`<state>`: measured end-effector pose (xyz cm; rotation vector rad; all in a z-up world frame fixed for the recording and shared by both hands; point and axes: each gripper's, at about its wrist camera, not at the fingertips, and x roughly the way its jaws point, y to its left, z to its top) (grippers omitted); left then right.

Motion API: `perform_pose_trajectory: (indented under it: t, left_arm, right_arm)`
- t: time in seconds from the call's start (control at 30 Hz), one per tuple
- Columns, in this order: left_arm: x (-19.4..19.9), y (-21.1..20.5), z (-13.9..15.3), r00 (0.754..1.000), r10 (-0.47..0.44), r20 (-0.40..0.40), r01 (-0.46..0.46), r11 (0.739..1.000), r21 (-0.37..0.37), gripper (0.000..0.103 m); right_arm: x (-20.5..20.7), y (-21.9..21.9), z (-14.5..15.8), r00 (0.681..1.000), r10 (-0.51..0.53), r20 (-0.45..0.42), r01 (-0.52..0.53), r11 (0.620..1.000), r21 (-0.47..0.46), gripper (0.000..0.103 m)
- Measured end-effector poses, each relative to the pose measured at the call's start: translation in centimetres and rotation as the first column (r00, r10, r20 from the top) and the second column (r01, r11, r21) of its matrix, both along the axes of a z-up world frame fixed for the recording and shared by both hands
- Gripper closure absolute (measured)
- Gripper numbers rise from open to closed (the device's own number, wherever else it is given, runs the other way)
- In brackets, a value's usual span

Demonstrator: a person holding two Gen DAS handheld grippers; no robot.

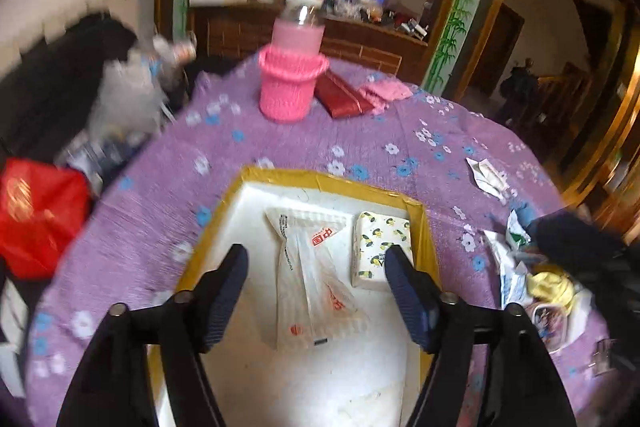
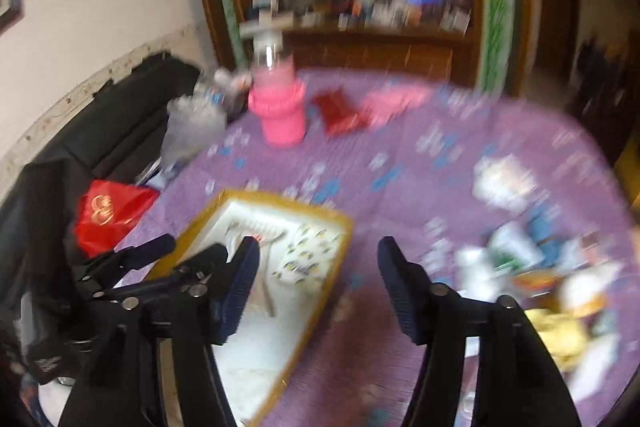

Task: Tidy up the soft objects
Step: 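Lower the bag into the tray and open the left tool while the right tool places the tissue pack there, then move the left tool toward the clear cartoon-printed pouch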

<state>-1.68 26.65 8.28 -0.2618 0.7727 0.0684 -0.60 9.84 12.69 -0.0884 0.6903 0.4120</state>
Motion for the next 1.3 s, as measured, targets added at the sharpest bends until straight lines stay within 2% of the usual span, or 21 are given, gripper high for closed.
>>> perform_pose_trajectory:
  t: [0.07, 0.1, 0.13, 0.23, 0.27, 0.4, 0.47, 0.53, 0.6, 0.67, 0.7, 0.8, 0.87, 0.97, 1.07, 1.13, 1.2, 1.23, 1.27, 1.3]
  left_arm:
    - [-1.1, -1.4, 0.8, 1.0, 0.0, 0.025, -0.002, 0.998, 0.065, 0.02]
    - [-1.6, -2.1, 1.1, 0.999, -0.003, 0.033, -0.001, 0.995, 0.097, 0.019]
    - [-2.1, -2.9, 1.3, 0.999, -0.006, 0.04, 0.001, 0.992, 0.127, 0.019]
    - [-3.2, -4.7, 1.6, 0.998, -0.016, 0.052, 0.008, 0.987, 0.159, 0.019]
    - [-3.6, -5.1, 1.7, 0.998, -0.018, 0.052, 0.01, 0.988, 0.155, 0.019]
    - [-6.1, -7.8, 2.4, 0.996, -0.054, 0.067, 0.047, 0.993, 0.107, 0.017]
    - [-7.5, -9.5, 2.9, 0.995, -0.069, 0.068, 0.062, 0.993, 0.099, 0.016]
    - [-9.3, -12.2, 4.1, 0.988, -0.118, 0.099, 0.109, 0.99, 0.091, 0.008]
    - [-10.2, -15.0, 4.5, 0.98, -0.17, 0.106, 0.155, 0.979, 0.133, 0.002]
    - [-9.9, -16.6, 3.8, 0.962, -0.262, 0.073, 0.255, 0.963, 0.089, 0.002]
    - [-9.5, -17.2, 2.9, 0.962, -0.269, 0.046, 0.266, 0.962, 0.059, 0.002]
    - [-8.3, -18.6, 1.1, 0.963, -0.268, -0.019, 0.268, 0.963, 0.035, 0.002]
    - [-8.0, -19.5, 0.5, 0.962, -0.272, -0.034, 0.273, 0.961, 0.041, 0.002]
    - [-6.9, -21.9, 0.1, 0.951, -0.306, -0.036, 0.308, 0.947, 0.089, 0.002]
    - [-5.4, -24.2, -0.2, 0.924, -0.38, -0.04, 0.382, 0.915, 0.131, 0.002]
    - [-4.0, -26.5, -0.4, 0.894, -0.446, -0.038, 0.445, 0.879, 0.17, 0.002]
    - [-2.1, -28.1, -0.8, 0.863, -0.504, -0.035, 0.501, 0.846, 0.181, 0.002]
    - [-1.3, -28.8, -1.1, 0.852, -0.522, -0.039, 0.52, 0.836, 0.178, 0.002]
    - [-0.3, -29.3, -1.6, 0.854, -0.517, -0.055, 0.517, 0.835, 0.185, 0.002]
    - [0.2, -29.6, -1.9, 0.86, -0.505, -0.068, 0.508, 0.839, 0.194, 0.002]
  right_arm:
    - [-3.8, -0.9, 2.2, 0.992, 0.005, 0.123, -0.005, 1.0, -0.003, 0.018]
    - [-5.2, -1.2, 2.9, 0.986, 0.011, 0.168, -0.01, 1.0, -0.008, 0.013]
    - [-7.1, -1.1, 3.5, 0.971, 0.018, 0.238, -0.007, 0.999, -0.047, 0.005]
    - [-9.8, -0.9, 3.4, 0.94, 0.022, 0.341, 0.047, 0.98, -0.192, 0.004]
    - [-10.4, -1.4, 3.2, 0.934, 0.017, 0.357, 0.063, 0.975, -0.211, 0.004]
    - [-11.8, -5.2, 2.2, 0.93, -0.047, 0.364, 0.129, 0.97, -0.206, 0.004]
    - [-12.3, -8.4, 1.5, 0.93, -0.11, 0.351, 0.185, 0.965, -0.186, 0.004]
    - [-12.0, -11.5, 0.5, 0.93, -0.18, 0.321, 0.244, 0.954, -0.172, 0.004]
    - [-11.1, -15.6, -0.6, 0.929, -0.274, 0.25, 0.314, 0.94, -0.135, 0.004]
    - [-10.9, -20.3, -2.1, 0.91, -0.376, 0.173, 0.396, 0.913, -0.096, 0.004]
    - [-11.0, -22.0, -2.6, 0.902, -0.405, 0.149, 0.419, 0.904, -0.08, 0.004]
    - [-12.2, -27.7, -4.0, 0.862, -0.5, 0.088, 0.504, 0.863, -0.034, 0.004]
    - [-12.9, -30.9, -4.6, 0.833, -0.55, 0.058, 0.55, 0.835, 0.011, 0.004]
    - [-13.6, -33.7, -5.7, 0.819, -0.574, 0.011, 0.572, 0.818, 0.058, 0.004]
    - [-13.6, -34.6, -6.6, 0.827, -0.561, -0.025, 0.561, 0.824, 0.08, 0.004]
    - [-13.3, -34.9, -6.5, 0.841, -0.538, -0.052, 0.541, 0.836, 0.097, 0.004]
    - [-12.9, -35.5, -5.7, 0.861, -0.5, -0.095, 0.509, 0.845, 0.164, 0.004]
    - [-12.2, -35.5, -4.9, 0.902, -0.4, -0.16, 0.43, 0.856, 0.287, 0.004]
    - [-11.6, -35.3, -4.6, 0.933, -0.294, -0.208, 0.354, 0.851, 0.388, 0.004]
    - [-11.0, -34.7, -4.3, 0.956, -0.146, -0.253, 0.259, 0.825, 0.502, 0.004]
